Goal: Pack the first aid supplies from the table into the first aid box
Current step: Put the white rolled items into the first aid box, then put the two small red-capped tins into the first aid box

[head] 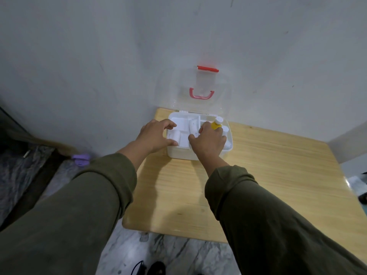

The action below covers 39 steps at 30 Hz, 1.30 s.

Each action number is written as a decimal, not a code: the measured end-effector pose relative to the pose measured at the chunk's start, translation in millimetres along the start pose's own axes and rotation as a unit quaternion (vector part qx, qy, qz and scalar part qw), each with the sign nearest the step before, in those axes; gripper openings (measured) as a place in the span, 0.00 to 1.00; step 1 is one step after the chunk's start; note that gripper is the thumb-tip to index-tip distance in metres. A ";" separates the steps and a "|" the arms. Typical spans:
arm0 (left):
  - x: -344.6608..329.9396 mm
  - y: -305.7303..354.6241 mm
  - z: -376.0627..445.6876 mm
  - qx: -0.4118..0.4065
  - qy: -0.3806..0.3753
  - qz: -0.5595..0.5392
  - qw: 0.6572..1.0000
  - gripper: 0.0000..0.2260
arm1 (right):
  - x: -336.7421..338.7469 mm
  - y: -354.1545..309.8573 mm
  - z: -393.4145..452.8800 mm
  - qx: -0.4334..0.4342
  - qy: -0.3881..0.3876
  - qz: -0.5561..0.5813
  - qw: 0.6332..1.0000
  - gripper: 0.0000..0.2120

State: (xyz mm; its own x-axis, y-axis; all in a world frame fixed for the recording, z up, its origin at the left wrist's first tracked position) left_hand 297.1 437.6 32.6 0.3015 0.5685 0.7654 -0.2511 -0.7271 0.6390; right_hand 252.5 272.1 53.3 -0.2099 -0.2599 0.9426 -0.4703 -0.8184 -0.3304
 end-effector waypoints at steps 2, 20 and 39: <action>-1.0 -1.0 -0.3 0.002 -0.003 0.001 1.000 0.25 | -1.7 -1.7 0.5 0.002 -0.001 -0.021 1.000 0.16; 10.1 68.7 -21.2 -0.068 0.114 0.021 0.991 0.22 | 66.6 52.0 -12.4 0.067 0.083 0.023 0.994 0.15; -219.0 175.7 -97.3 0.024 0.044 -0.007 0.999 0.28 | 45.6 256.3 -21.4 0.201 -0.216 -0.057 0.954 0.25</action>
State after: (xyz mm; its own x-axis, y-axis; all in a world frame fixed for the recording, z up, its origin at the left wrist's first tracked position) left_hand 97.5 222.8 -15.3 0.2229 0.6082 0.7618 -0.2018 -0.7358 0.6464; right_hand 104.0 61.5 10.6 0.2374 -0.2736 0.9321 -0.0838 -0.9617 -0.2610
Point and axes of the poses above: each hand's wrist, its own z-axis towards the middle knuckle, its own x-axis out of the back of the hand, y = z × x, the point moved 10 cm from there along z, towards the middle knuckle, and after that the axes turned 2 degrees about -x, right-handed, at the moved point
